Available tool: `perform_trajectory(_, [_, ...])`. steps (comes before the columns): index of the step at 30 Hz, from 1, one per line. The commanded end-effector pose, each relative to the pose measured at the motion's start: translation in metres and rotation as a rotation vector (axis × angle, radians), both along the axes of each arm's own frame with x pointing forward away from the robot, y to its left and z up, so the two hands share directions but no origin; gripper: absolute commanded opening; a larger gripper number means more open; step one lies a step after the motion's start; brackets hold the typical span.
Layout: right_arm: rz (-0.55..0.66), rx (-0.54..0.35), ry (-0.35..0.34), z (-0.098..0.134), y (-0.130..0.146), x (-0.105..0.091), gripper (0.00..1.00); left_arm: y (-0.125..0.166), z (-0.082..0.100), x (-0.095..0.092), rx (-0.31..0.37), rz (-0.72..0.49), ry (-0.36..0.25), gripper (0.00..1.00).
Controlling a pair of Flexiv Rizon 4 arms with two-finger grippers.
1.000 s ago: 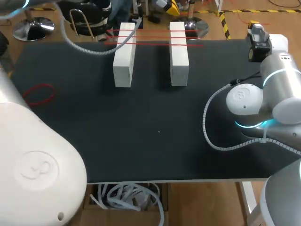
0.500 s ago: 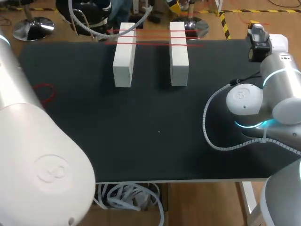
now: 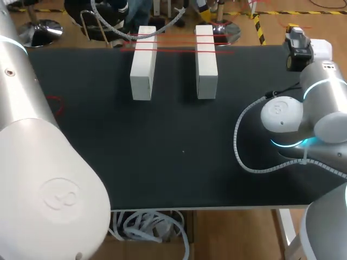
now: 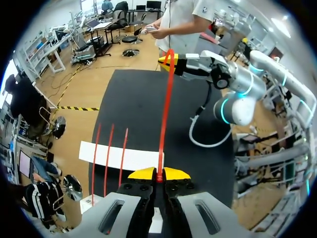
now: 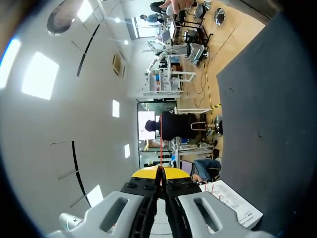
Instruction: Grab the tape and strap the tape.
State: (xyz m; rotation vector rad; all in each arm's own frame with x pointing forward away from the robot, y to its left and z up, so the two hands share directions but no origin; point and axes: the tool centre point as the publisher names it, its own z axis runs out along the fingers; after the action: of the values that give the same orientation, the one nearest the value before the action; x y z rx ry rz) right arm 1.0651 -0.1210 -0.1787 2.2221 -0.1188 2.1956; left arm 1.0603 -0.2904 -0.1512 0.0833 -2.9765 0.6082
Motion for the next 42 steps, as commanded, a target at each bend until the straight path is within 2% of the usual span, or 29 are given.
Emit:
perform_trajectory(1, [0.001, -0.001, 0.002, 0.001, -0.001, 0.000, 0.00, -0.004, 0.001, 0.003, 0.047, -0.008, 0.007, 0.00])
perform_trajectory(12, [0.001, -0.001, 0.002, 0.001, -0.001, 0.000, 0.00, -0.004, 0.001, 0.003, 0.047, -0.008, 0.007, 0.00])
perform_trajectory(17, [0.001, -0.001, 0.002, 0.001, -0.001, 0.000, 0.00, -0.013, 0.001, 0.005, 0.121, -0.013, 0.004, 0.00])
perform_trajectory(33, [0.001, -0.001, 0.002, 0.001, -0.001, 0.000, 0.00, -0.026, 0.004, 0.006, 0.189, -0.035, 0.013, 0.00])
perform_trajectory(42, [0.001, -0.001, 0.002, 0.001, -0.001, 0.000, 0.00, -0.030, 0.003, 0.008, 0.176, -0.066, 0.012, 0.00])
